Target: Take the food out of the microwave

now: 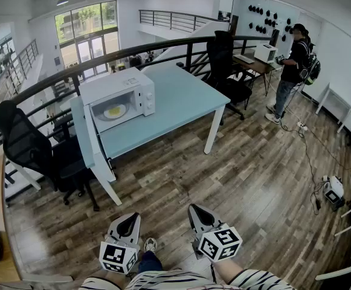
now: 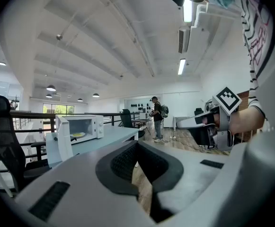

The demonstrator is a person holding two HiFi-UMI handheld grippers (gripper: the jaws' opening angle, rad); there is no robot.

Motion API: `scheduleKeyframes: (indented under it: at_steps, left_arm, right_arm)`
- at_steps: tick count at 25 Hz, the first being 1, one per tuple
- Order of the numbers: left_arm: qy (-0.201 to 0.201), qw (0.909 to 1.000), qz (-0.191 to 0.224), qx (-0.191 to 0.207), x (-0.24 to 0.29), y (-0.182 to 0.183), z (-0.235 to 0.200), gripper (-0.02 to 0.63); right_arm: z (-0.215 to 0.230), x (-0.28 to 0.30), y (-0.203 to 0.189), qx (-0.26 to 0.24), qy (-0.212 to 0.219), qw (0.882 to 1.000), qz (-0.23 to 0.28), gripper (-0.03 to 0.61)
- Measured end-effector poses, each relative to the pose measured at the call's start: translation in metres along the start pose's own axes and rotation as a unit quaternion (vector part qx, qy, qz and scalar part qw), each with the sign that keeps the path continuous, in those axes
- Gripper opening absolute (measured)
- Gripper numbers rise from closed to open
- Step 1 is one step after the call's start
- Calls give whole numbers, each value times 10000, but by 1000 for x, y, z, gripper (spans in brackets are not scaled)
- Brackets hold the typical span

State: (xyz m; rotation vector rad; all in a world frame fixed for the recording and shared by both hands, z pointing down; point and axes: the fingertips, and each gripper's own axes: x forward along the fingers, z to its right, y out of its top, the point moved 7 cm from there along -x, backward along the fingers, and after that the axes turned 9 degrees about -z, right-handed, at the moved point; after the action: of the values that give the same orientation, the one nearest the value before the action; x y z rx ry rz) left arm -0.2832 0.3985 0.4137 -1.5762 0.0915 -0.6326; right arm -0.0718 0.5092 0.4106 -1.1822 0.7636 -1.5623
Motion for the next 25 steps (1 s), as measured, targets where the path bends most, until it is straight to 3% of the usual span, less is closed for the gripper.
scheduleKeyframes:
  at_steps: [9,18,20,21,22,25]
  left_arm:
    - [-25,9999,94,-82,22,4,-17,23]
    - [-494,9986,74,-180,80,17,-62,26]
    - [-650,9977,59,-203,95,22,-73,33]
    - [-735,9971,44,-215,103,24,-79,76]
    - [-815,9964,24,-221,110,26,-85,138]
    - [-973,9951,-2,-157,132,32,-104,147]
  right_arm:
    - [10,21,8,96,-76,9998,134,26]
    - [19,86,34,188,-176,9994,244,34]
    - [20,105,41,226,-212,9992,244,66]
    - [20,114,44,249,-220,9992,231,145]
    - [20,124,46,272,-225,9991,216,183]
    - [19,154,54,332,-267,9988,225,183]
